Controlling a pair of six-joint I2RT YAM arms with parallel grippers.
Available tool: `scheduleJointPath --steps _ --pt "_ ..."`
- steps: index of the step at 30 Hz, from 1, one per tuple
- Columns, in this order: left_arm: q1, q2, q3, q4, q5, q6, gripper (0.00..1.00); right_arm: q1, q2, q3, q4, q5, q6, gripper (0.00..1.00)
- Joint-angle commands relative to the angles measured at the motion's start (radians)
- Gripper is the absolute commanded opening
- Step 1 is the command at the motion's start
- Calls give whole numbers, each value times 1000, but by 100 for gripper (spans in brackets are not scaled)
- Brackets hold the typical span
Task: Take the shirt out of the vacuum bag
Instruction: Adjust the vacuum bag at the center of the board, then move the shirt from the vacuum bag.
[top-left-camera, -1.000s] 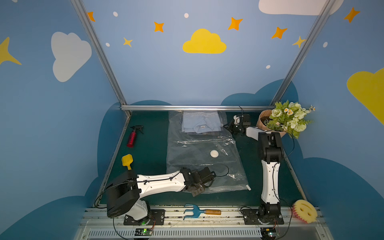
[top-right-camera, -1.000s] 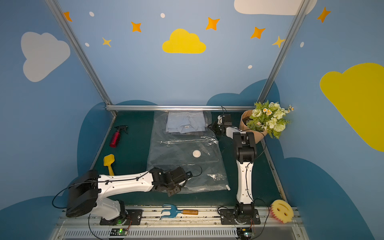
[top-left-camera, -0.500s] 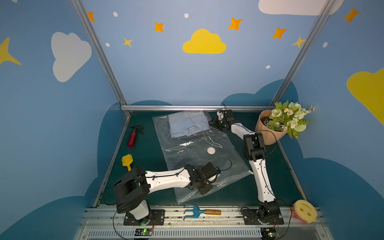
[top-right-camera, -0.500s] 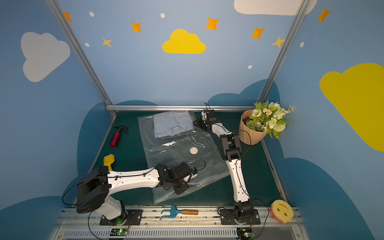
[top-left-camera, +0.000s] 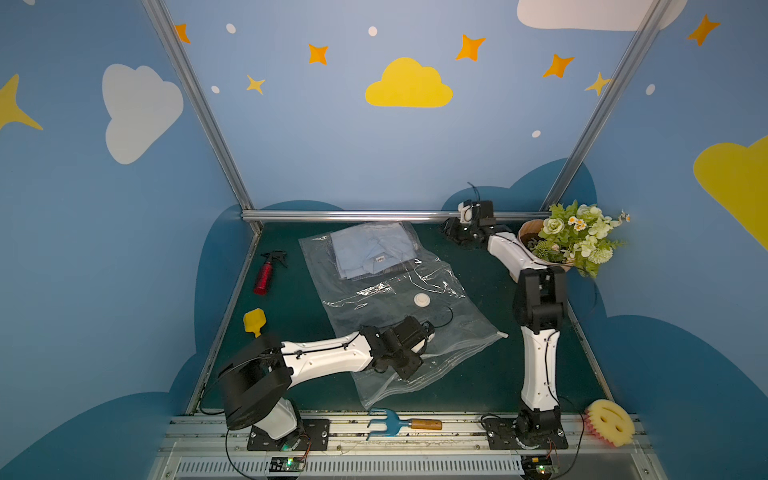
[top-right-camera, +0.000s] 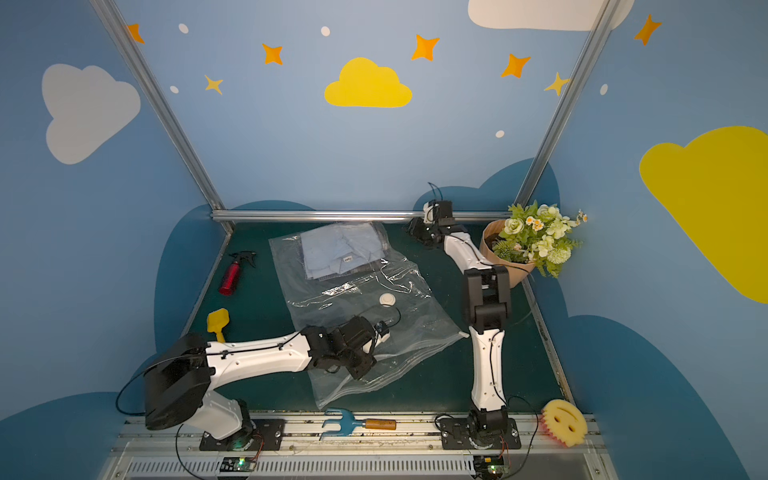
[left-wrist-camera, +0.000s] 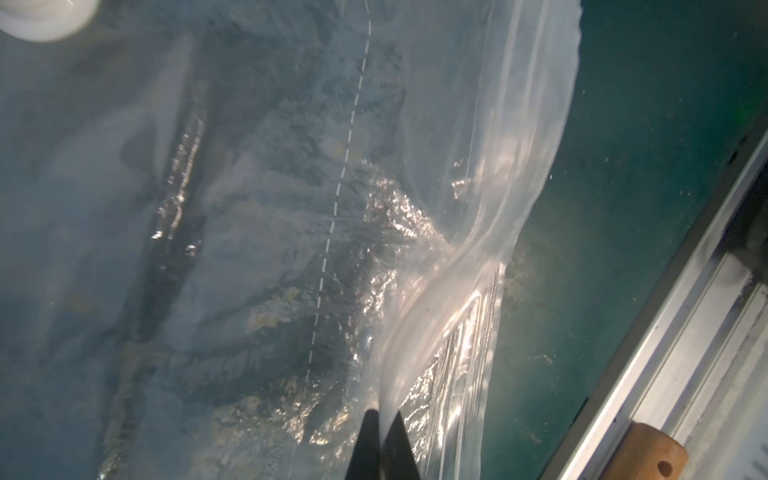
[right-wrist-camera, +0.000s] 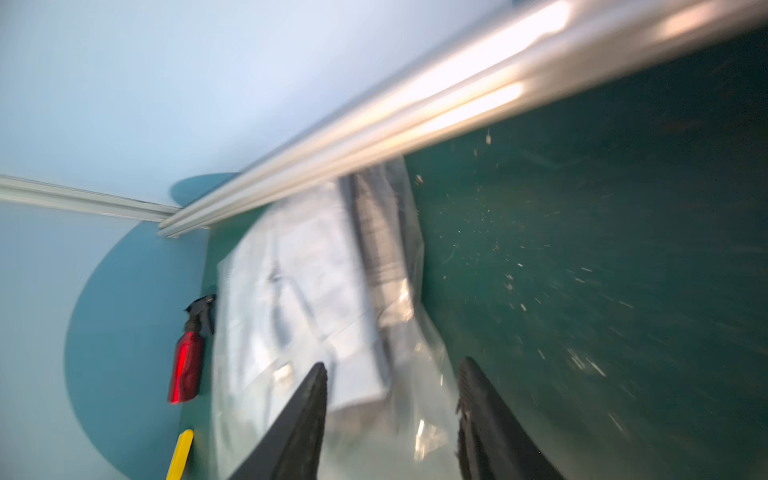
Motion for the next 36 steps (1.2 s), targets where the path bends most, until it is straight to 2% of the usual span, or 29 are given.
scheduleJointPath --steps 1,4,11,14,19,24,26,29,32,36 --pt "12 -22 31 42 -5 8 3 3 -237 -179 37 11 -58 49" --pt "16 -22 63 44 5 22 3 7 -468 -406 73 2 -33 49" --pt "45 -14 172 36 38 20 3 55 -1020 -843 -48 37 61 49" --pt "58 -3 225 22 45 30 3 73 -1222 -968 -165 54 106 49" --pt "86 55 321 -15 79 35 3 107 -1516 -1227 -256 22 239 47" --pt "95 129 419 -59 88 29 3 192 -1772 -1360 -379 66 318 44" --pt "99 150 457 -70 96 29 3 224 -1825 -1396 -428 82 338 43" --pt "101 176 519 -96 98 36 3 272 -1832 -1475 -370 97 381 42" --pt "102 185 580 -131 86 41 3 338 -1778 -1561 -192 143 440 42" --pt "101 165 615 -135 73 28 3 425 -1568 -1628 136 244 506 43"
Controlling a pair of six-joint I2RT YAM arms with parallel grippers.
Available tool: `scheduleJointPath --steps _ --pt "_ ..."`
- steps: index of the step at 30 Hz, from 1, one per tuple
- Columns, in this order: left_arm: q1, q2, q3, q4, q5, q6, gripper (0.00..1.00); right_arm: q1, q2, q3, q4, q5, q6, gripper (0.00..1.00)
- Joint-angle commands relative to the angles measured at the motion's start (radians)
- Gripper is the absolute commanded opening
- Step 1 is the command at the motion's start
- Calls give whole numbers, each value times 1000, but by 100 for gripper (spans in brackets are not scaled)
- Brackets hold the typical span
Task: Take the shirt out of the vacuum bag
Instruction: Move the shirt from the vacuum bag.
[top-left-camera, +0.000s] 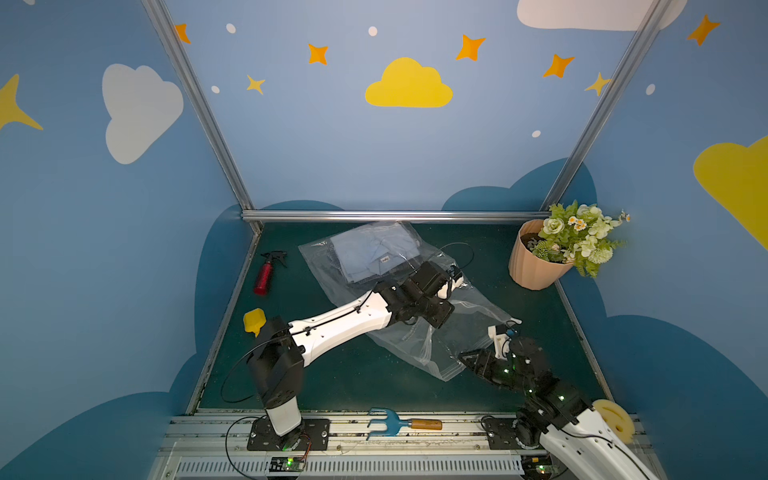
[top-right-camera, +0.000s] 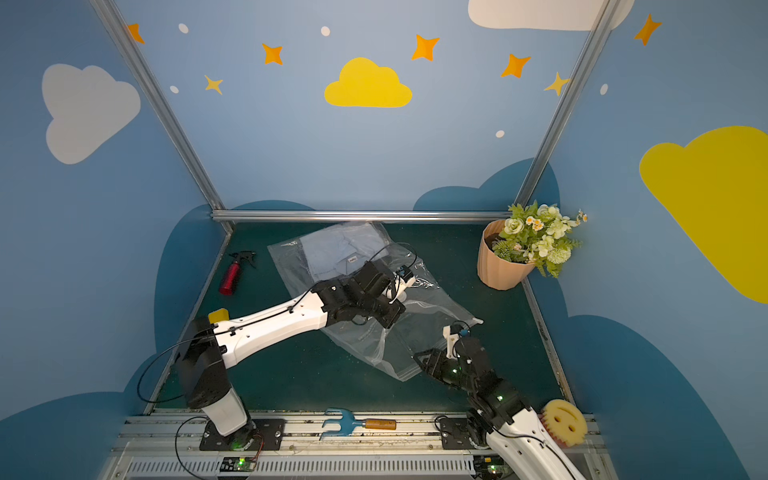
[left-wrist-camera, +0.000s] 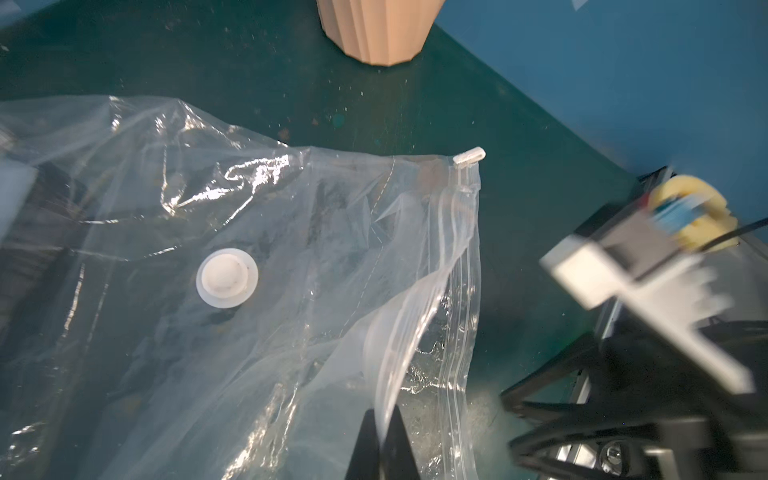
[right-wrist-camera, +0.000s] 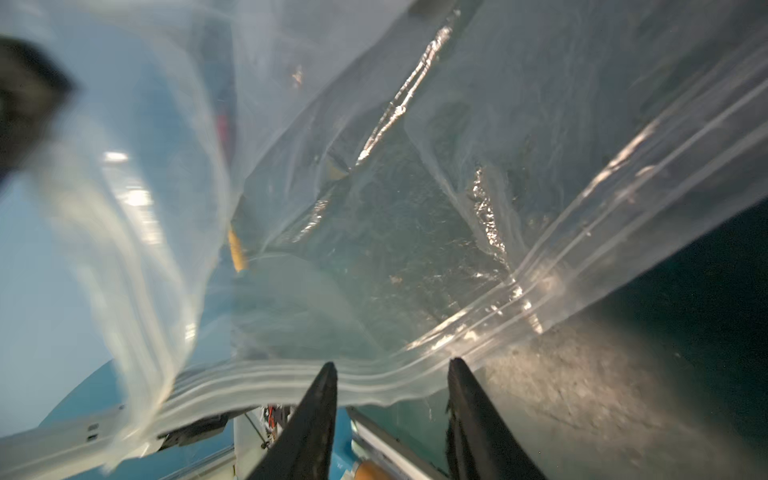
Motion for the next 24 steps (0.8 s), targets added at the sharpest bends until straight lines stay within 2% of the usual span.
scheduleJointPath --steps 1,4,11,16,20,24 --pt "4 -32 38 -13 3 -2 3 53 177 -16 360 118 77 43" --pt "4 -52 53 -13 35 10 3 70 354 6 551 155 83 43" --pt "-1 -101 70 -18 37 6 3 63 631 141 655 238 41 49" --pt "-9 -118 112 -12 27 8 3 12 797 240 777 192 36 65" --pt "-19 -116 142 -16 17 14 4 2 902 354 777 190 15 68" --pt "-28 -115 178 -12 7 19 4 -11 1029 418 844 163 49 68"
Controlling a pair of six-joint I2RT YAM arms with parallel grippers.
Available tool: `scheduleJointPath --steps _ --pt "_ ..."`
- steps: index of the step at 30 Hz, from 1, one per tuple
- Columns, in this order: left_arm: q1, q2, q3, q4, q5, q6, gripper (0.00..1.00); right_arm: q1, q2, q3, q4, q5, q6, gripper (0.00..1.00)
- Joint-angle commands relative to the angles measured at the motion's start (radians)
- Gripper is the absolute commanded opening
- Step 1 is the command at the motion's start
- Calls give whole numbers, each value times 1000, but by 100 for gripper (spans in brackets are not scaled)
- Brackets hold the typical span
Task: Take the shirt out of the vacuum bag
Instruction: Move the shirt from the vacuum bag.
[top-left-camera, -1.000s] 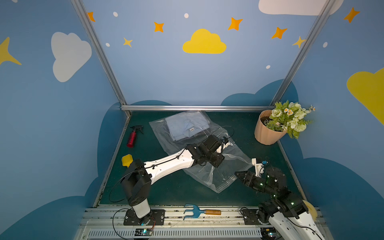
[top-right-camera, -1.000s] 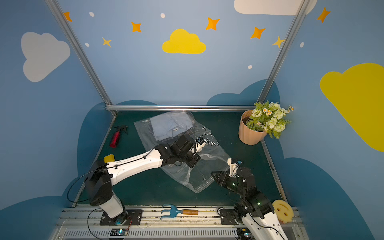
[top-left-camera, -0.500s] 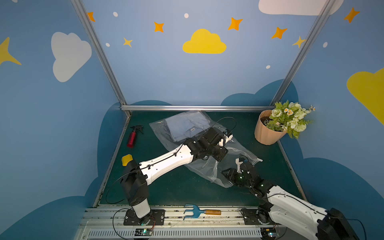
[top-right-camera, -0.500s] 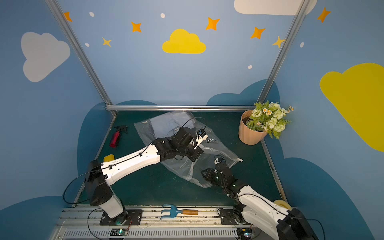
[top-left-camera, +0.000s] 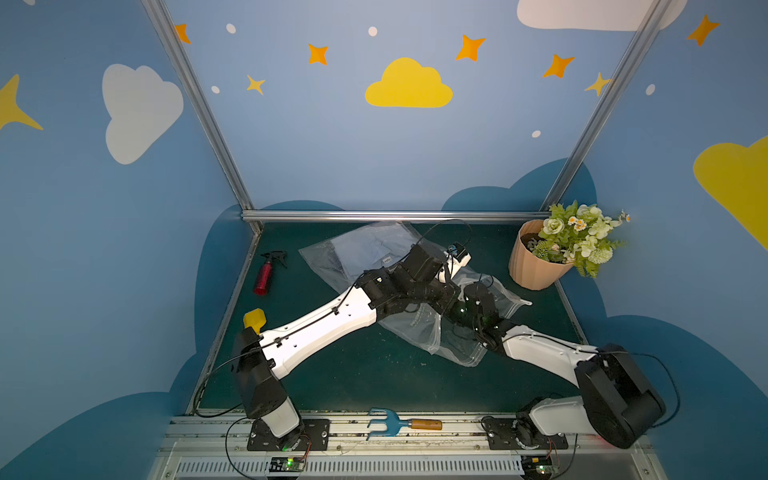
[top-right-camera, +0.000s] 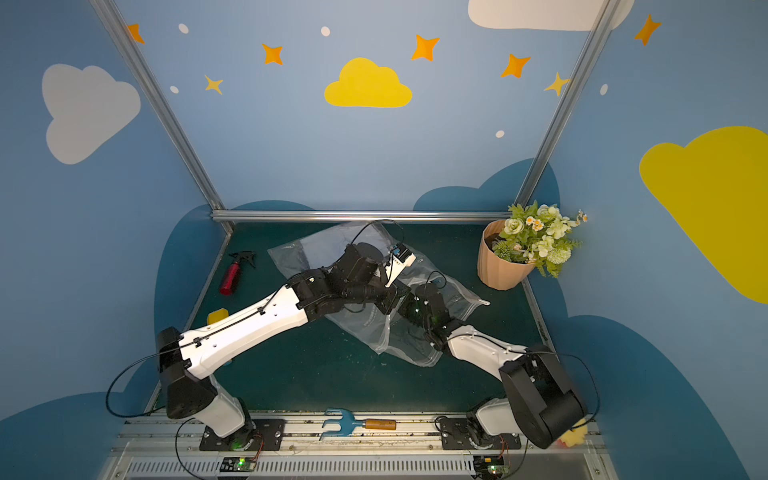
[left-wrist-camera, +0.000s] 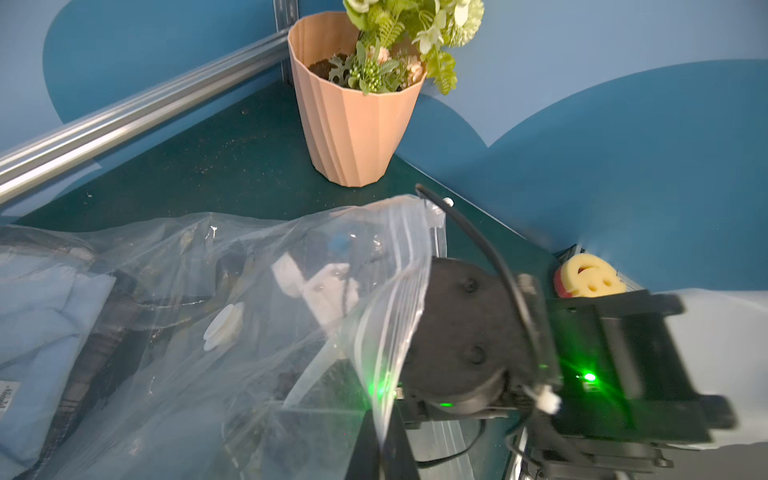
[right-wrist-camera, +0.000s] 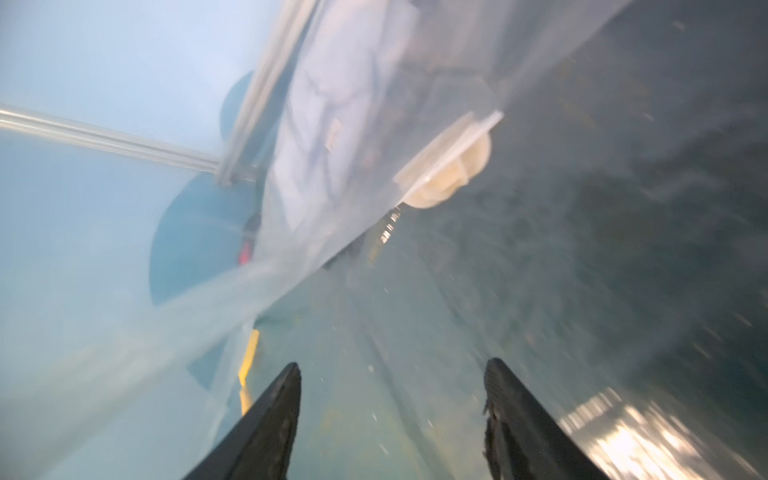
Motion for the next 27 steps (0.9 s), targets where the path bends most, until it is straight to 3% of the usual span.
scheduleJointPath --steps 1,13,27 --pt "-16 -21 50 16 -3 19 4 -9 94 36 88 -32 17 68" --pt "-56 9 186 -28 -46 53 4 -36 474 264 331 -138 84 70" --pt "-75 4 206 -57 -54 45 4 -67 758 566 301 -166 146 76"
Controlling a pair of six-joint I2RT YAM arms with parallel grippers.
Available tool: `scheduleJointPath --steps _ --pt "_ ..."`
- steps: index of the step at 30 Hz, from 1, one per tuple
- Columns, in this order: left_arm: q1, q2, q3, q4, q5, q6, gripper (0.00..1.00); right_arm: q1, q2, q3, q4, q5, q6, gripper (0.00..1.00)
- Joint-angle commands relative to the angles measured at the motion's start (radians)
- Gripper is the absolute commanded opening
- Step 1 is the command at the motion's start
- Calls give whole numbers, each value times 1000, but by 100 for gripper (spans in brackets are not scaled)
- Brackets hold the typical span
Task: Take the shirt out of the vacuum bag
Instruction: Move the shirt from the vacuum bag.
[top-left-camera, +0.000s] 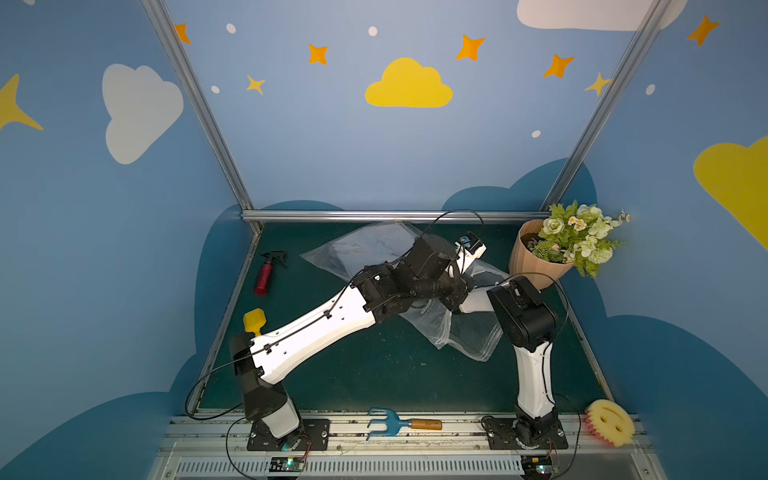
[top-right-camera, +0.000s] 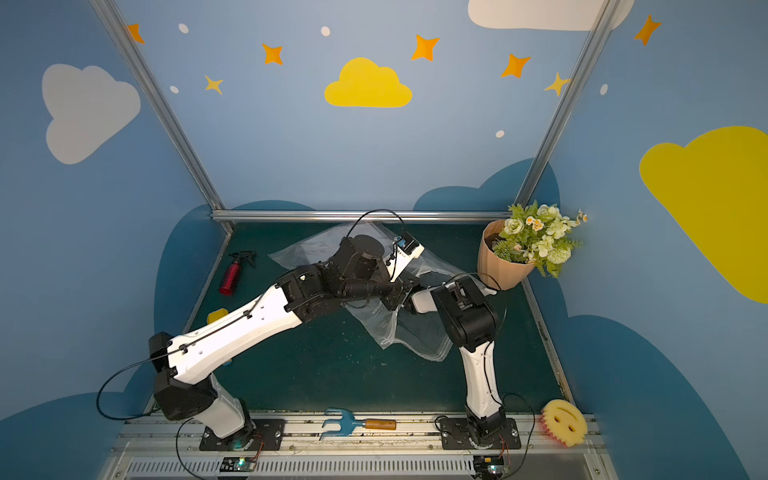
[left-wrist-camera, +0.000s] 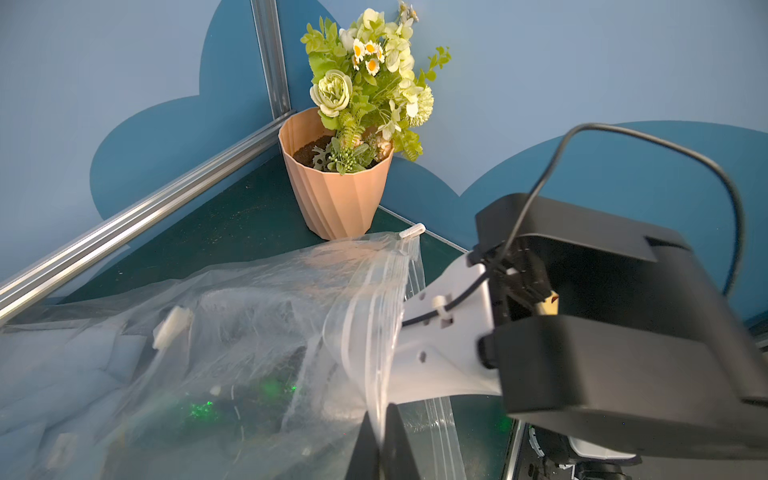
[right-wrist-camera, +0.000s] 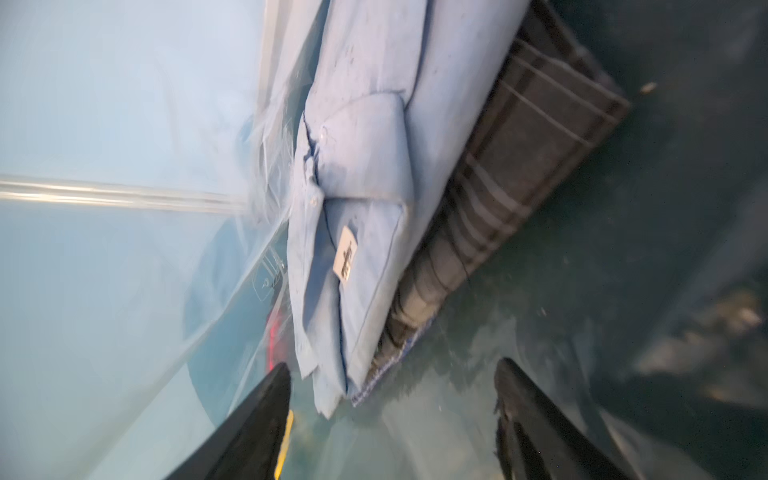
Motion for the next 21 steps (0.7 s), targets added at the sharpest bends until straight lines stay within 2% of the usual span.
scheduleJointPath --steps 1,10,13,15,16,19,21 --pt "-9 0 40 4 9 3 4 -8 50 73 -16 -6 14 76" --pt "-13 17 76 -17 40 -6 4 -2 196 235 -54 -9 33 77" --pt "-13 9 69 -1 108 -12 5 0 243 289 -60 -13 38 76" --pt "-12 6 64 1 141 -25 10 1 267 324 -80 -10 36 74" --pt "-11 1 62 -4 157 -28 17 -1 277 334 -81 -9 37 72" --pt "-6 -32 28 12 178 -34 59 -1 298 366 -99 -11 32 65" --pt "2 -84 -32 67 172 -47 70 -3 310 382 -106 -14 28 56"
